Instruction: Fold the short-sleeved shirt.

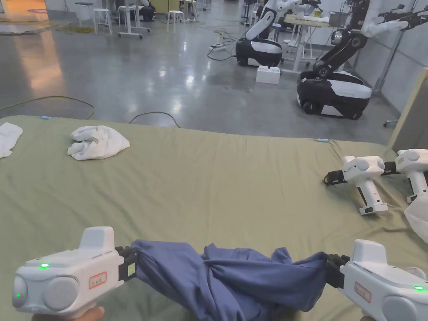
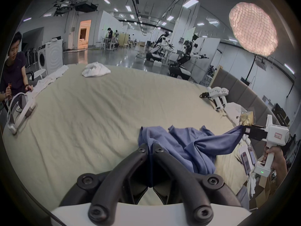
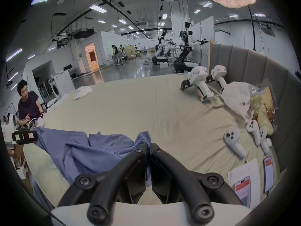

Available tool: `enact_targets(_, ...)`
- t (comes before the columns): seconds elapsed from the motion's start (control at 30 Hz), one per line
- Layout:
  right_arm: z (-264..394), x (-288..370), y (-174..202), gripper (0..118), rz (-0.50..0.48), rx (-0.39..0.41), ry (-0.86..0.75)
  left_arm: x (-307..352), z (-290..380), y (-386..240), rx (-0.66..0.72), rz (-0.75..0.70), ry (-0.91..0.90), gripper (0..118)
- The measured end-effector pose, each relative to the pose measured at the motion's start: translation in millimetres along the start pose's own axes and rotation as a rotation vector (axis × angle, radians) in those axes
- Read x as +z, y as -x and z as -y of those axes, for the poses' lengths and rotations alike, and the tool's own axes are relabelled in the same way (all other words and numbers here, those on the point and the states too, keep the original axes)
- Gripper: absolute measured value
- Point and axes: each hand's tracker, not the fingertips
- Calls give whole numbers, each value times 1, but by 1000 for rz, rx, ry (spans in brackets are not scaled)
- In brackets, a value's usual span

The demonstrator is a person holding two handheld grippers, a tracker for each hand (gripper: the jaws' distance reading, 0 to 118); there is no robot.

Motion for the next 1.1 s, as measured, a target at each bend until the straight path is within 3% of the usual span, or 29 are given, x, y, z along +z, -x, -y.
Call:
enact_targets(0.2, -39, 35, 3, 1, 59, 62, -139, 23, -40, 11, -35, -26, -87, 0)
enact_targets(0.47, -135, 78, 1, 1, 170, 144, -315, 77, -143, 34, -49, -108, -267, 0)
enact_targets(1.1, -312, 70, 45, 1, 214, 207, -523, 86, -334, 59, -91, -243, -412, 0)
